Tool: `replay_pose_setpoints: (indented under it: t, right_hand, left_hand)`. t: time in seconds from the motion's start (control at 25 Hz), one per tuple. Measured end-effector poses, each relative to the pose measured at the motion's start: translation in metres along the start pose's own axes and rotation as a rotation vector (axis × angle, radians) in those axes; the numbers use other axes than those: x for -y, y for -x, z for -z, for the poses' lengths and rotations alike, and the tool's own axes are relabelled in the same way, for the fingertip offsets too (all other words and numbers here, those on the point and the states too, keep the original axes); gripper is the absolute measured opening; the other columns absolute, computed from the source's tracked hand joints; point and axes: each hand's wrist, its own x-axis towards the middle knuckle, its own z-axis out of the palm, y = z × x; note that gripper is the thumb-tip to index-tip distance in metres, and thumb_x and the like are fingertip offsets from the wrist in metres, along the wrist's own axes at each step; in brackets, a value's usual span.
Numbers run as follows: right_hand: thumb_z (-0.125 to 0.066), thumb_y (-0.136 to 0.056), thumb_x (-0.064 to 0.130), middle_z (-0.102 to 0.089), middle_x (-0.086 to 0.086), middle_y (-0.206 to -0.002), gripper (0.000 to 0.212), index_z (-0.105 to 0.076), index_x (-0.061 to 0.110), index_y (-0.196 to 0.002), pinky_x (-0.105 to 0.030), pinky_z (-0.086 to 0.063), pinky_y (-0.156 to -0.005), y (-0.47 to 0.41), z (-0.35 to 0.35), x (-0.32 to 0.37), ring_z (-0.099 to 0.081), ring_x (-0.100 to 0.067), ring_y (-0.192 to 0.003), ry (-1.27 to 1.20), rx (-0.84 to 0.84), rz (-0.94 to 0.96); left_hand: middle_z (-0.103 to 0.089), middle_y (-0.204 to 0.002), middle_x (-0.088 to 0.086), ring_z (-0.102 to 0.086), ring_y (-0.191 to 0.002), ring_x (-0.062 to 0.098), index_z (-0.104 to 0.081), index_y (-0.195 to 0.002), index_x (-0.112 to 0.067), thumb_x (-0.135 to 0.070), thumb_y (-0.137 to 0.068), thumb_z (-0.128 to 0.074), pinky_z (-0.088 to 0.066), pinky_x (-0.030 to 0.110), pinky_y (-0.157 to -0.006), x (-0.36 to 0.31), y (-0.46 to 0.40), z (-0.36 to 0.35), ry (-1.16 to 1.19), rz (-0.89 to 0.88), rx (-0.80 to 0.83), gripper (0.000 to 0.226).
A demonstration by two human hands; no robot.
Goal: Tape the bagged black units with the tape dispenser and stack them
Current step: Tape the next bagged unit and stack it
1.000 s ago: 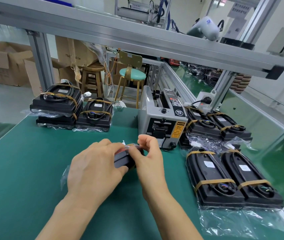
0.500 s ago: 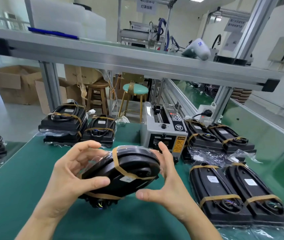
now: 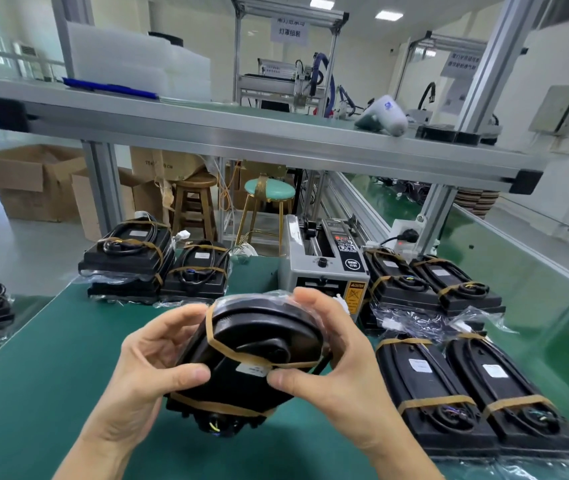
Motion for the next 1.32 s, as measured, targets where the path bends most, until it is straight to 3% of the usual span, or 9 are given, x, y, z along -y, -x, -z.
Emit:
replay_pose_setpoints:
  t: [0.28,0.36,0.48,0.6,0.68,0.8,0.88,1.04,1.32]
  right_hand:
    - [-0.079,-0.06,-0.006,-0.068,0.003,-0.117,0.072,-0.06,0.034,-0.116,-0.018,-0.049,-0.088,-0.003,-0.016,0.003,-0.065,-0.014,-0.108,-0.122,-0.124,0.19]
    - [-0.081,-0.055,-0.004,-0.069,-0.002,-0.115,0.067,-0.065,0.033,-0.109,-0.021,-0.052,-0.086,-0.005,-0.019,-0.001,-0.066,-0.018,-0.106,-0.2,-0.184,0.16]
    - [-0.085,-0.055,-0.01,-0.069,-0.001,-0.117,0.067,-0.068,0.033,-0.103,-0.023,-0.053,-0.084,-0.015,-0.017,-0.008,-0.067,-0.019,-0.106,-0.294,-0.259,0.069]
    - [-0.076,-0.068,-0.014,-0.071,0.003,-0.11,0.063,-0.067,0.036,-0.105,-0.018,-0.052,-0.082,-0.034,-0.022,-0.003,-0.068,-0.013,-0.1,-0.225,-0.184,-0.012]
    - [-0.073,-0.078,-0.003,-0.067,0.011,-0.113,0.056,-0.061,0.04,-0.112,-0.016,-0.049,-0.086,-0.055,-0.031,0.005,-0.063,-0.008,-0.105,-0.051,-0.079,-0.028]
    - [-0.064,-0.089,0.015,-0.026,0.024,-0.151,0.06,-0.039,0.043,-0.136,-0.019,-0.025,-0.112,-0.078,-0.047,0.005,-0.022,0.004,-0.14,0.267,0.015,-0.006]
    - [-0.062,-0.092,0.02,-0.001,0.033,-0.152,0.068,-0.027,0.044,-0.144,-0.019,-0.01,-0.114,-0.078,-0.051,-0.003,0.001,0.013,-0.14,0.34,0.011,-0.042]
    - [-0.063,-0.09,0.019,-0.009,0.027,-0.154,0.072,-0.024,0.046,-0.143,-0.01,-0.01,-0.11,-0.045,-0.047,-0.034,-0.009,0.01,-0.141,0.363,0.059,-0.166]
    - [-0.063,-0.089,0.03,-0.021,0.028,-0.145,0.074,-0.014,0.051,-0.14,-0.028,-0.02,-0.116,-0.018,0.02,-0.044,-0.021,0.003,-0.14,0.616,0.082,-0.241]
  left_hand:
    - [-0.068,-0.112,0.015,-0.064,-0.104,0.028,-0.066,-0.108,-0.009,0.0,-0.05,-0.079,-0.053,0.034,-0.09,0.009,0.004,-0.001,0.066,0.066,0.053,0.06]
    - [-0.056,-0.133,0.013,-0.052,-0.125,0.029,-0.05,-0.13,-0.01,-0.012,-0.057,-0.078,-0.041,0.043,-0.105,0.005,0.002,0.008,0.017,0.169,0.251,0.078]
    - [-0.055,-0.134,0.016,-0.052,-0.125,0.031,-0.042,-0.138,-0.007,-0.019,-0.068,-0.078,-0.043,0.04,-0.103,0.005,0.007,0.024,-0.107,0.326,0.451,0.08]
    - [-0.068,-0.114,0.018,-0.067,-0.099,0.027,-0.063,-0.121,-0.008,0.0,-0.065,-0.075,-0.055,0.031,-0.08,0.015,0.016,0.032,-0.081,0.365,0.112,0.057]
    - [-0.07,-0.106,0.021,-0.07,-0.084,0.029,-0.072,-0.109,-0.014,-0.009,-0.064,-0.07,-0.058,0.037,-0.065,0.019,0.018,0.033,0.075,0.417,-0.099,0.045]
    - [-0.07,-0.105,0.02,-0.07,-0.08,0.03,-0.073,-0.106,-0.015,-0.026,-0.075,-0.059,-0.058,0.044,-0.066,0.011,0.004,0.029,0.139,0.443,-0.256,0.035]
    - [-0.073,-0.095,0.016,-0.071,-0.075,0.028,-0.073,-0.097,-0.009,-0.032,-0.078,-0.06,-0.055,0.041,-0.065,0.008,-0.021,0.026,0.123,0.437,-0.397,0.032]
    - [-0.073,-0.074,0.01,-0.068,-0.073,0.028,-0.065,-0.088,-0.01,-0.03,-0.083,-0.068,-0.052,0.037,-0.06,0.014,-0.092,0.012,0.116,0.489,-0.607,0.021]
    - [-0.054,-0.13,0.018,-0.055,-0.112,0.039,-0.054,-0.126,-0.006,-0.036,-0.082,-0.073,-0.05,0.042,-0.071,0.069,-0.167,-0.008,0.048,0.684,-0.684,0.057]
